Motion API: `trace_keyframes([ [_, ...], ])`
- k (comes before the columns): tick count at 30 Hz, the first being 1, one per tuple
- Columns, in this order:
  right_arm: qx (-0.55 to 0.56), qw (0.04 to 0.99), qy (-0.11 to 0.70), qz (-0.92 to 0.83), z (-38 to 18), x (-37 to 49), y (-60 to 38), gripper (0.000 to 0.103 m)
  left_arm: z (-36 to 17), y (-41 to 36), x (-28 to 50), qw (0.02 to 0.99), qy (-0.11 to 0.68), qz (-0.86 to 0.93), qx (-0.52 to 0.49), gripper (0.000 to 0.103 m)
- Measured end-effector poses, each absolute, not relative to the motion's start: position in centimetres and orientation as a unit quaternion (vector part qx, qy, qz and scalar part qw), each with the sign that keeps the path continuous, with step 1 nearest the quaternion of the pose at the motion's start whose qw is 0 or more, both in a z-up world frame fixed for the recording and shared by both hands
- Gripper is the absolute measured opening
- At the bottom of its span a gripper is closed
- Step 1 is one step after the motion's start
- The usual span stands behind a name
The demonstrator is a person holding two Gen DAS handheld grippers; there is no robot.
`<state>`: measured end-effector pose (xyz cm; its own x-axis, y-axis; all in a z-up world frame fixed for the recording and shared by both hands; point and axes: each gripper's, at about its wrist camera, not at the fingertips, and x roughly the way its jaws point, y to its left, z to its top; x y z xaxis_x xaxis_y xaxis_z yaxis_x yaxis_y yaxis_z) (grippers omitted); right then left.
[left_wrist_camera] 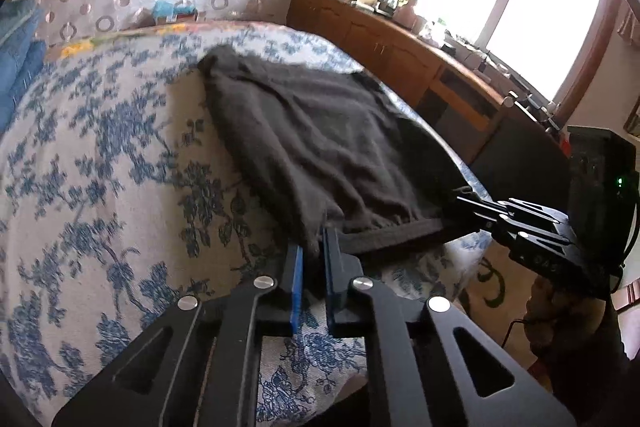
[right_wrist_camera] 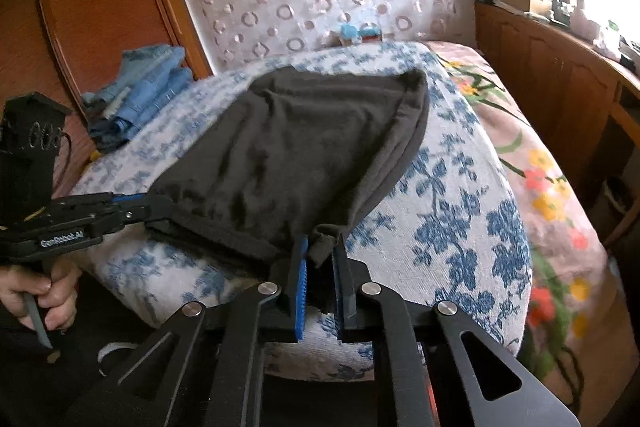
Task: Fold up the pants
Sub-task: 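Lift the cuff end of the pants up with both tools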
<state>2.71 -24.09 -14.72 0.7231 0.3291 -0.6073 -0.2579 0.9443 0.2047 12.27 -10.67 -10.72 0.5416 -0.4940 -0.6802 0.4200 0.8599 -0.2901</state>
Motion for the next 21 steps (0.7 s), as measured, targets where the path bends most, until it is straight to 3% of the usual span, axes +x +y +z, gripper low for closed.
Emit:
trace_keyframes([
  [21,0.013,0.958,0.171,0.231,0.5,-1.4,-22.1,0.009,5.3,-5.0,7.3,0.943,0.222,-0.246,-0.04,0.007],
])
